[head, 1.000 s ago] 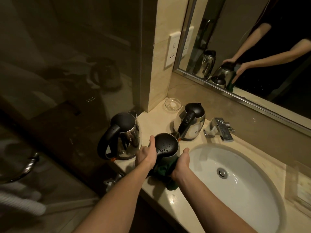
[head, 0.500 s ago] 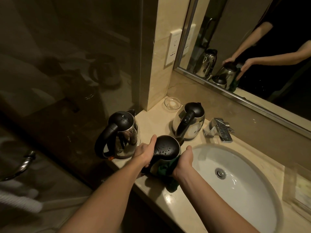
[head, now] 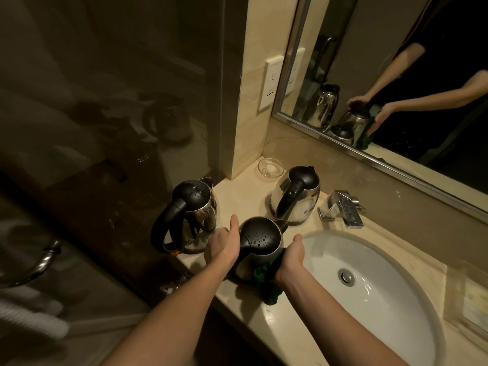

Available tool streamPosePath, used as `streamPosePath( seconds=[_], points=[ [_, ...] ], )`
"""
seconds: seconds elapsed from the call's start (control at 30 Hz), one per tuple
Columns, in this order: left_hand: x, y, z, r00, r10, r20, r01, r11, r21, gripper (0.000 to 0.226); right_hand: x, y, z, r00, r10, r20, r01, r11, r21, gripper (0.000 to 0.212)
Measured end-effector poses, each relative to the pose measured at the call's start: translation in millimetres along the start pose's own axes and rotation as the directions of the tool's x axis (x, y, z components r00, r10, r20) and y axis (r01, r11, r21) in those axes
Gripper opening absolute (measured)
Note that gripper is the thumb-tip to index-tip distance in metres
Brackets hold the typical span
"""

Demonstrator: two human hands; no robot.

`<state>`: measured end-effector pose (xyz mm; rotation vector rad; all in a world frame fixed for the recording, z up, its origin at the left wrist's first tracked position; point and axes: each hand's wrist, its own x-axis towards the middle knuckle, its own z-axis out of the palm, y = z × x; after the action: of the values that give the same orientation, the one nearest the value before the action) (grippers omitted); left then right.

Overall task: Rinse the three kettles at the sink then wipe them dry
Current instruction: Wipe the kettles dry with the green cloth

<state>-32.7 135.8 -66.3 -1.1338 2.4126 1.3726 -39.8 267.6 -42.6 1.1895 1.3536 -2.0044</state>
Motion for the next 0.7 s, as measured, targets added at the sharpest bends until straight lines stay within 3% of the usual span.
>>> streamPosePath(
  seconds=[0.13,0.3,0.47,0.7],
  points=[
    [-13,0,9,0.981,0.003,-0.195,-0.012,0.999,-0.045,0.067,-7,-5,12,0.998,-0.055,-0.033,0.054,0.998,-0.033,0.077],
    [-13,-3,13,0.948,0.066,-0.311,-0.085,0.995,-0.049,0.065,6,-2,10,0.999,-0.023,-0.033,0.020,0.995,-0.094,0.081],
    [-8,-5,11,0.931,0.137,-0.339,-0.161,0.986,-0.045,0.065,12,-3,-3,0.997,0.069,-0.036,-0.071,0.994,-0.084,0.090],
    [9,-3,1,0.938,0.237,-0.251,-0.245,0.969,-0.001,0.064,11,-15,-2,0.996,0.093,-0.003,-0.093,0.996,-0.011,0.089]
  ],
)
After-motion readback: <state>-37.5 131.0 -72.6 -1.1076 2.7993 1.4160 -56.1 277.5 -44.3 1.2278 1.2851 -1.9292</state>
